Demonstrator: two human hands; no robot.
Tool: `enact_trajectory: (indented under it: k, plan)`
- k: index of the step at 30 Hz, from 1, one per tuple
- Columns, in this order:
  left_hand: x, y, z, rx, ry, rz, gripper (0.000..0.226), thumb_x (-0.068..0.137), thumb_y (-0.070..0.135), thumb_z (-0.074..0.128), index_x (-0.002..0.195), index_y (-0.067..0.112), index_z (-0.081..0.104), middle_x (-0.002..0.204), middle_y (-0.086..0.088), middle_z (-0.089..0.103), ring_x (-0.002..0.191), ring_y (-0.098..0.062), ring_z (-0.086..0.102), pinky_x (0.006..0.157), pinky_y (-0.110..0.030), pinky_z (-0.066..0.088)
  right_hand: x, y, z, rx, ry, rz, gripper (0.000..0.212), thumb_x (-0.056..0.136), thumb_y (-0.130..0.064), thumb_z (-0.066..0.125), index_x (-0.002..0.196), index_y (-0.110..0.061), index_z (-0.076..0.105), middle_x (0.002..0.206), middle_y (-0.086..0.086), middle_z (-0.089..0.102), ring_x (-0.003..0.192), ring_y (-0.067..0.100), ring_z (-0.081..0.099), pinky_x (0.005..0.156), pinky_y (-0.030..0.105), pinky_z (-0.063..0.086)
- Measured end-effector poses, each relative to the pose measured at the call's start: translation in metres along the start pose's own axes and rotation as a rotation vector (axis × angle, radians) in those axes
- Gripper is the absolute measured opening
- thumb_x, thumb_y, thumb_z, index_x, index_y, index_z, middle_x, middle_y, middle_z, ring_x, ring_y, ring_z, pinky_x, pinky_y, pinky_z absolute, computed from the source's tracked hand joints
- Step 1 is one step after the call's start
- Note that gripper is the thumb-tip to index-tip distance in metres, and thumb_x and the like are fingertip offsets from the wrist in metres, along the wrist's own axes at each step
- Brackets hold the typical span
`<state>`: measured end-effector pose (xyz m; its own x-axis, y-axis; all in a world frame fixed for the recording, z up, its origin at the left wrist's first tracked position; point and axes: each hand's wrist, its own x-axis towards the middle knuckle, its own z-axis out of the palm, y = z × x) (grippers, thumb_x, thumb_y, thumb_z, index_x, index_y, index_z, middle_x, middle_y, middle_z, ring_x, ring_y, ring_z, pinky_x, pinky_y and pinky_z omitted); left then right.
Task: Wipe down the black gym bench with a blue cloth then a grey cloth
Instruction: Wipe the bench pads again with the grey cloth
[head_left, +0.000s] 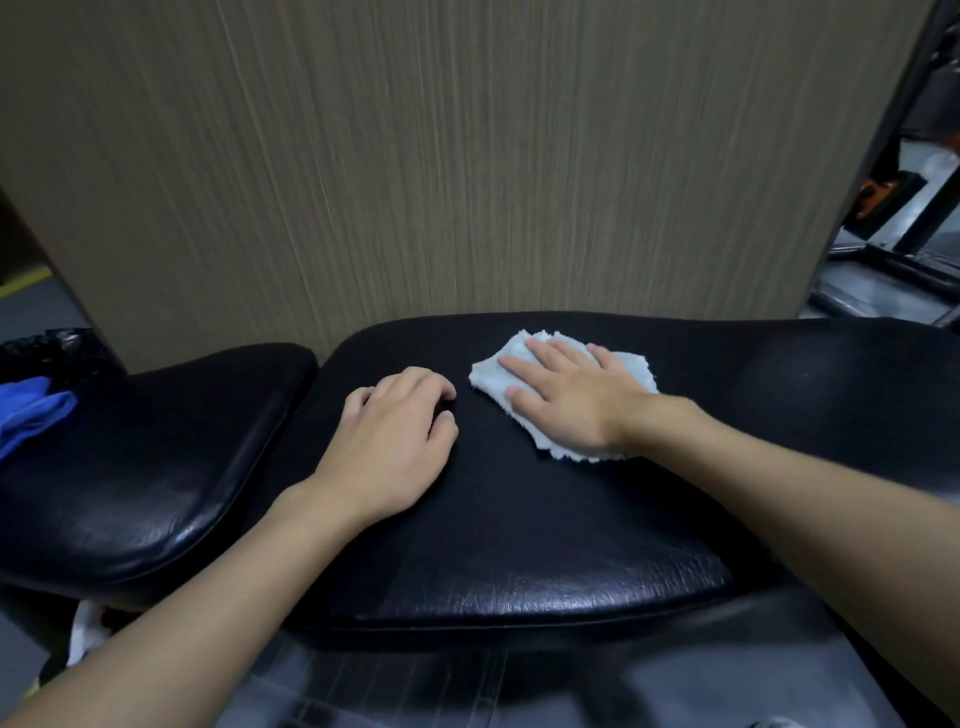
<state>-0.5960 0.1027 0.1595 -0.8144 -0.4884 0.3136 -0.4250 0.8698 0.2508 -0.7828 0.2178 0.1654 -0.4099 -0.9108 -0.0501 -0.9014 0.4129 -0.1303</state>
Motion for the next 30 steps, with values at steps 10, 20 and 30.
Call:
enact_trajectory:
  k: [10,20,30]
  plan:
    - [0.0,0.0,-0.002,-0.012,-0.002,-0.004,0.024,0.095,0.044,0.042,0.114,0.033,0.052,0.121,0.023,0.045,0.121,-0.003,0.038,0.107,-0.035,0.02,0.068,0.029,-0.011,0.014,-0.013,0.197,0.061,0.096,-0.054,0.007,0.155,-0.039,0.011,0.167,-0.003,0.001,0.152,0.018,-0.006,0.12,0.05,-0.005]
    - [0.005,0.009,-0.006,0.069,-0.071,-0.05,0.029,0.093,0.041,0.044,0.118,0.029,0.052,0.123,0.011,0.048,0.119,-0.015,0.043,0.104,-0.043,0.029,-0.079,-0.004,0.0,-0.026,0.02,-0.057,0.055,0.1,-0.052,0.01,0.154,-0.039,0.009,0.166,-0.002,0.0,0.151,0.014,-0.008,0.121,0.047,-0.005]
    - [0.034,0.041,0.018,-0.018,-0.12,-0.021,0.035,0.098,0.035,0.034,0.13,0.029,0.047,0.139,0.014,0.042,0.134,-0.01,0.033,0.112,-0.061,0.014,-0.113,0.004,-0.002,-0.02,-0.025,-0.089,0.058,0.097,-0.058,0.008,0.154,-0.047,0.003,0.165,-0.01,-0.008,0.149,0.007,-0.015,0.121,0.04,-0.009]
